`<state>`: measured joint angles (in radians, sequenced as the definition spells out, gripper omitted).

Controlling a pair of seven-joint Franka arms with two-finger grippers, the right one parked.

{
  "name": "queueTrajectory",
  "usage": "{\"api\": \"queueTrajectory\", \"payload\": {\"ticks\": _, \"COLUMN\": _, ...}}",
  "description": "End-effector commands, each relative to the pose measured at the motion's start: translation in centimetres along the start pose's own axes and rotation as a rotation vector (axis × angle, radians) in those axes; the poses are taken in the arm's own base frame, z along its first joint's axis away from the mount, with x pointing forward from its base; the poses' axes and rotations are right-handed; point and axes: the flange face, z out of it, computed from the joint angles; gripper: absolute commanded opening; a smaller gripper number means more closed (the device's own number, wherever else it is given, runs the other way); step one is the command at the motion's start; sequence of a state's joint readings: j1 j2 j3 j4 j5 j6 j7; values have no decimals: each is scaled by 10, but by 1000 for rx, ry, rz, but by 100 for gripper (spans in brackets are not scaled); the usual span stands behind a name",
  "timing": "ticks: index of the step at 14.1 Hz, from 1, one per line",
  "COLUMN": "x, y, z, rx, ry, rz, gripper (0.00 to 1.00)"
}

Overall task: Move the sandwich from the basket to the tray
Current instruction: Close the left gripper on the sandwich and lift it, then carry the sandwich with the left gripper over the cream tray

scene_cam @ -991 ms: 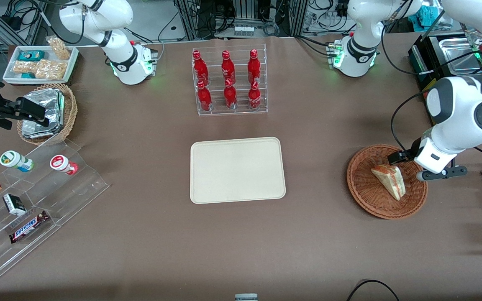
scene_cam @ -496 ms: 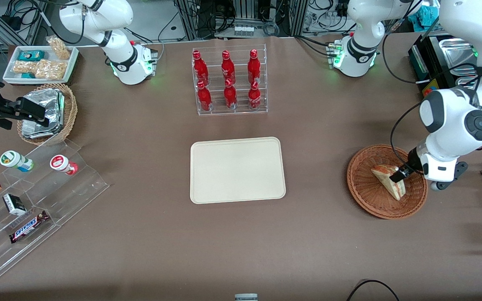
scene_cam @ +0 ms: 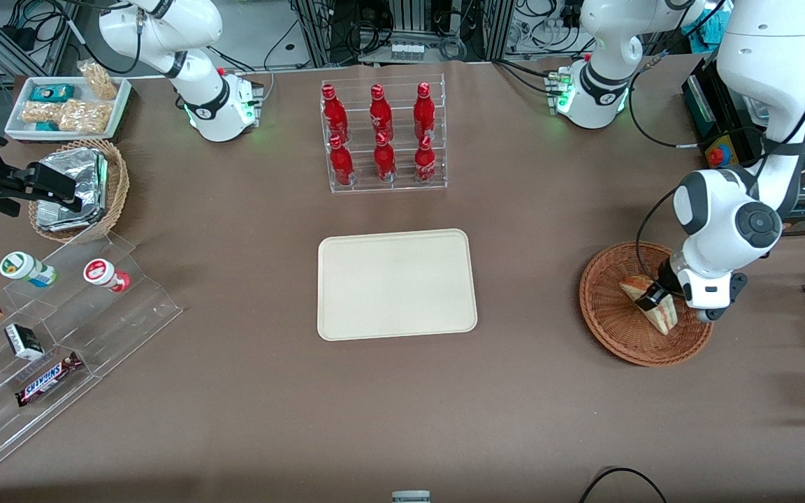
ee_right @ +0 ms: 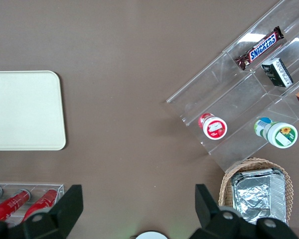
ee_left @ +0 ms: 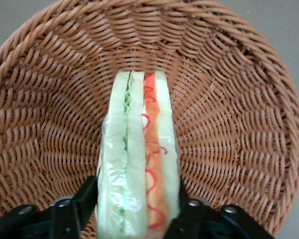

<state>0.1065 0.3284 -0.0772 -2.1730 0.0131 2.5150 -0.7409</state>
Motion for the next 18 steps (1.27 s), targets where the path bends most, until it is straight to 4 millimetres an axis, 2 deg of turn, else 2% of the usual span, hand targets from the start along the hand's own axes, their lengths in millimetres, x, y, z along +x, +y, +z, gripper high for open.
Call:
{"api": "queueTrajectory", "payload": {"ticks": 1, "x": -7, "y": 4, "z": -33, "rx": 31, "ry": -17, "rz": 37, "gripper": 8}}
{"api": "queueTrajectory", "payload": {"ticks": 3, "x": -6, "y": 11, "z": -68, "rx": 81, "ry": -74, "rz": 148, "gripper": 4}}
{"api": "queueTrajectory", "payload": {"ticks": 5, "x": -27, "y": 49, "z": -96, "rx": 104, "ry": -111, "rz": 285, "gripper": 1}}
{"api": "queueTrajectory", "payload": {"ticks": 6, "x": -30, "y": 61, "z": -104, "rx": 106, "ry": -120, "rz": 363, "gripper": 1}}
{"api": "queueTrajectory", "payload": {"ticks": 8, "x": -63, "y": 101, "z": -98, "rx": 81, "ry": -145, "rz": 678, "gripper": 2}}
{"api": "queueTrajectory", "payload": {"ticks": 11, "x": -140, "y": 178, "z": -79, "rx": 52, "ry": -171, "rz": 695, "gripper": 2}}
{"api": "queueTrajectory", "payload": {"ticks": 12, "x": -169, "y": 207, "z": -72, "rx": 54, "ry": -165, "rz": 672, "gripper": 2}}
{"api": "queueTrajectory", "payload": {"ticks": 15, "x": -257, "y": 277, "z": -57, "rx": 52, "ry": -141, "rz": 626, "gripper": 1}}
{"api": "queueTrajectory", "payload": {"ticks": 18, "x": -319, "y": 327, "z": -57, "rx": 15, "ry": -120, "rz": 556, "gripper": 1}}
